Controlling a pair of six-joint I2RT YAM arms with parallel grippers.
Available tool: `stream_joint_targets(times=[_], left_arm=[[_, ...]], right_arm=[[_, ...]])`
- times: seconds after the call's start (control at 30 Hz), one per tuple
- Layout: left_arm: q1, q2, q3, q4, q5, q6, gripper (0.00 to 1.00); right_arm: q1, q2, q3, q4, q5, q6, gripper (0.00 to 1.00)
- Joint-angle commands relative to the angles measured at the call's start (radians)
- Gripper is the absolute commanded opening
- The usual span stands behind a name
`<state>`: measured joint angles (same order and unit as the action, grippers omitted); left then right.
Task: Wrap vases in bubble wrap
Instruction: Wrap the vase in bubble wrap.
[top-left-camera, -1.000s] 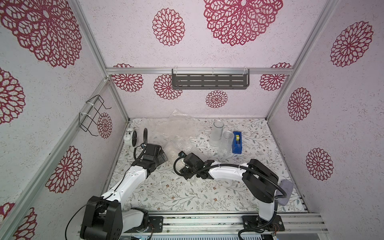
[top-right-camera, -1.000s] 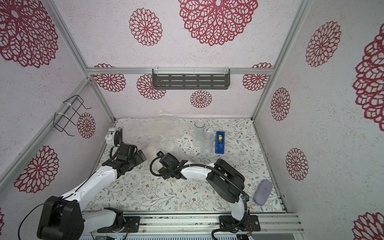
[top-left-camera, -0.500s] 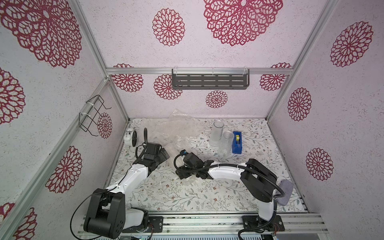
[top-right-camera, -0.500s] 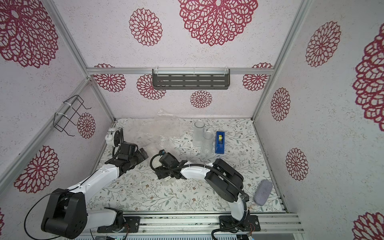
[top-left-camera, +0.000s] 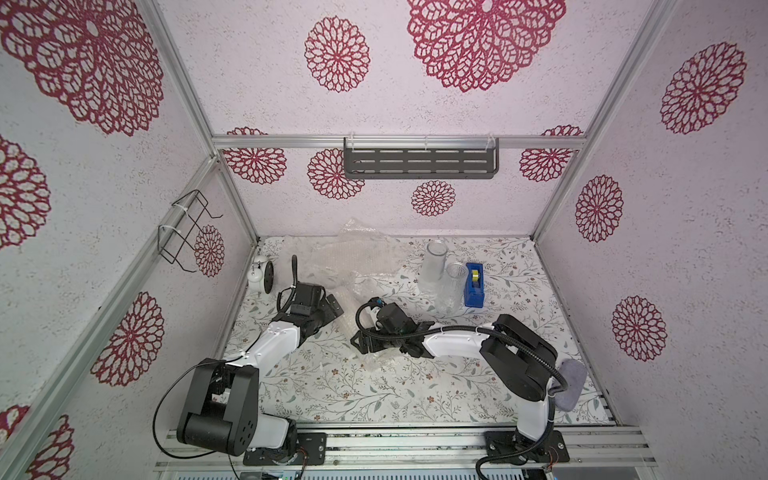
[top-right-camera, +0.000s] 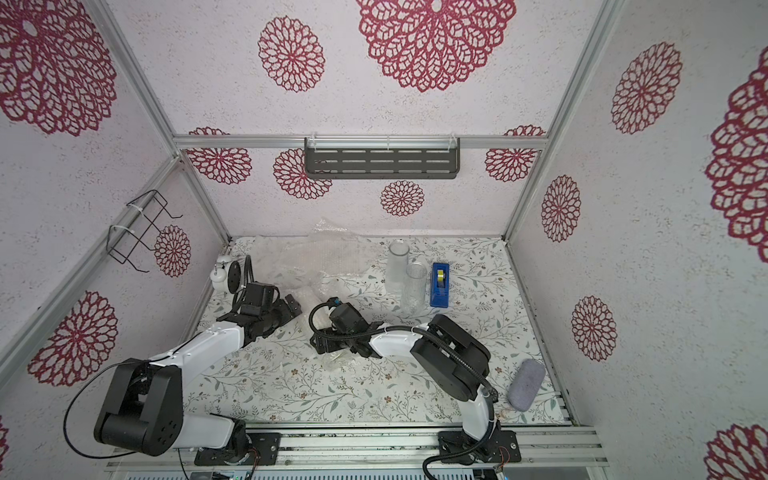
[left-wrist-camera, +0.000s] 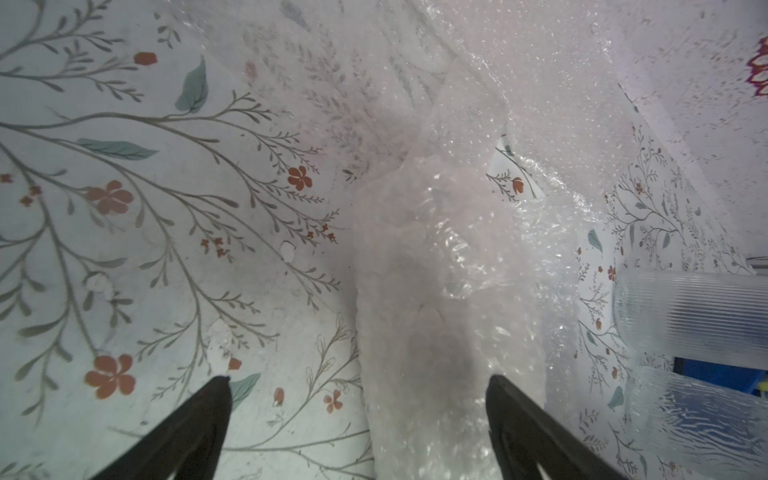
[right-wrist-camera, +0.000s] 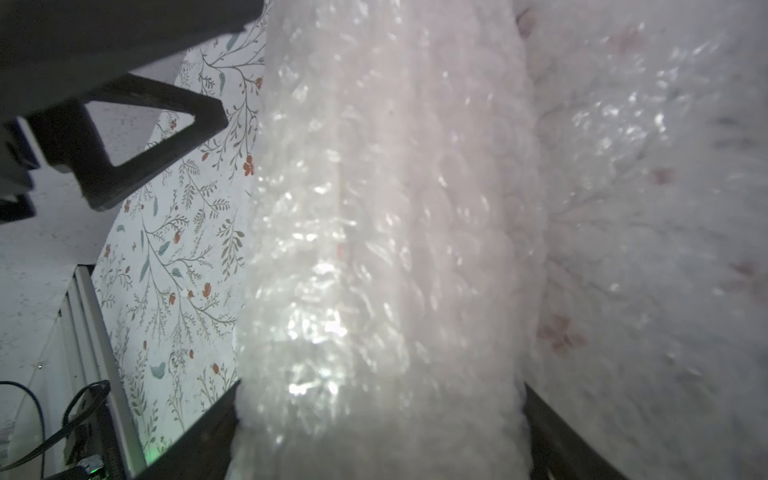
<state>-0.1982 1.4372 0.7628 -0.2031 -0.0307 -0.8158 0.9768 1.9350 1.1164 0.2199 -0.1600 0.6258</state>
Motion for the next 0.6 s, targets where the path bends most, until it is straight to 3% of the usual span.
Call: stream_joint_targets(times=[0.0, 0.2, 0.3, 0.57], left_arm=[[0.008, 0.046, 0.034, 0.047, 0.048, 0.014, 0.98], [0.008, 0.151, 0.088, 0.022, 0.080, 0.014, 0.98], [0.007, 0.202, 0.121, -0.023, 0.044, 0.012, 1.00], [-0.007, 0.287, 0.181, -0.126, -0.046, 0.030, 0.98]], right_arm=[[0.025, 0.039, -0.038, -0.060, -0.104, 0.036, 0.61], [0.024, 0.040, -0.052, -0.038, -0.118, 0.038, 0.62], [0.022, 0.039, -0.056, -0.038, -0.120, 0.032, 0.62], [0.021, -0.021, -0.089, -0.075, -0.019, -0.019, 0.79]])
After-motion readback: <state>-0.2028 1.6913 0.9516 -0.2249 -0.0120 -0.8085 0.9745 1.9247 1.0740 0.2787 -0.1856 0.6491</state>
